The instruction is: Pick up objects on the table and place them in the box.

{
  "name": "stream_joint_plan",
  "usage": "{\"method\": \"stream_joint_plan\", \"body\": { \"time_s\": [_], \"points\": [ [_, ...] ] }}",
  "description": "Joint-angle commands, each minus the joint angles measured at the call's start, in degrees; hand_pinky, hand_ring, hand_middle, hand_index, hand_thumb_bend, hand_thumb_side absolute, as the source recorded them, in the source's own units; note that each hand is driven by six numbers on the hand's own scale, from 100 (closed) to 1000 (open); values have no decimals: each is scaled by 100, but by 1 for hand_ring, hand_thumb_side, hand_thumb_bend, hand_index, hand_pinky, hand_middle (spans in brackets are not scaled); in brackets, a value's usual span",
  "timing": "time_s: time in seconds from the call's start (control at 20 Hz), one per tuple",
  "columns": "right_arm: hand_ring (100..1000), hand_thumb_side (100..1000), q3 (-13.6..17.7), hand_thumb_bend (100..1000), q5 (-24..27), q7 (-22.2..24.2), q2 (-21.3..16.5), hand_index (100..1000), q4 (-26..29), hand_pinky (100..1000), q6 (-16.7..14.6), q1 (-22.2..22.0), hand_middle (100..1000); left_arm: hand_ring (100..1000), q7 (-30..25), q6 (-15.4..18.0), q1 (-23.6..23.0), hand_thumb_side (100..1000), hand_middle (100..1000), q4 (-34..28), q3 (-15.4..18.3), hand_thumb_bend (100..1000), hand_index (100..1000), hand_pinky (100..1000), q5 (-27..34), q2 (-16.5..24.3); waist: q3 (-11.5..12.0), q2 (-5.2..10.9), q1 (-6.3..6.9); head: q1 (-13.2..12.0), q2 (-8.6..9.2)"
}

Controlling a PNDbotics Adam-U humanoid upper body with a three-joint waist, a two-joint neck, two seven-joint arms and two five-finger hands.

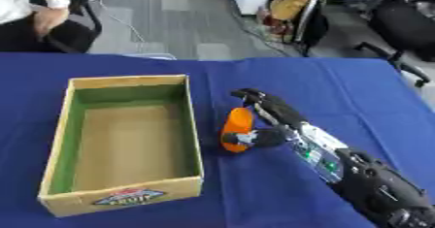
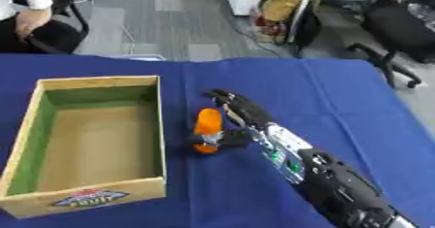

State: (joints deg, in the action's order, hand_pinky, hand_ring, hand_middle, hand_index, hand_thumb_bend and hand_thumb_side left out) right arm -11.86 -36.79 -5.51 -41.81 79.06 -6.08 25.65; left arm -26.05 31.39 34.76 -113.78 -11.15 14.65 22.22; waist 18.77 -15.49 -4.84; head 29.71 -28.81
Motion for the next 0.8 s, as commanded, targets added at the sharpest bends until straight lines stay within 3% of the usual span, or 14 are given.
{"method": "stream_joint_plan", "body": {
  "time_s": [0.05, 0.65, 0.75, 0.8],
  "points": [
    [708, 1000, 60, 797, -47, 25, -214, 943, 35, 569, -18, 77, 857, 671, -11, -20, 111, 849, 731, -81, 5, 129, 729, 718, 45, -4, 18, 72, 4, -5, 77],
    [688, 1000, 107, 782, -149, -68, -281, 919, -12, 533, -24, 43, 843, 672, -22, -35, 169, 850, 731, -81, 17, 128, 728, 717, 15, -37, 70, 16, 10, 16, 92],
    [675, 1000, 112, 777, -139, -108, -275, 914, -15, 462, -30, 34, 836, 672, -22, -36, 168, 850, 731, -81, 16, 128, 728, 717, 11, -36, 68, 14, 9, 25, 97],
    [642, 1000, 116, 774, -125, -140, -267, 906, -13, 383, -33, 31, 825, 672, -22, -35, 167, 850, 731, -81, 15, 128, 728, 717, 9, -34, 67, 12, 9, 29, 103]
  ]
}}
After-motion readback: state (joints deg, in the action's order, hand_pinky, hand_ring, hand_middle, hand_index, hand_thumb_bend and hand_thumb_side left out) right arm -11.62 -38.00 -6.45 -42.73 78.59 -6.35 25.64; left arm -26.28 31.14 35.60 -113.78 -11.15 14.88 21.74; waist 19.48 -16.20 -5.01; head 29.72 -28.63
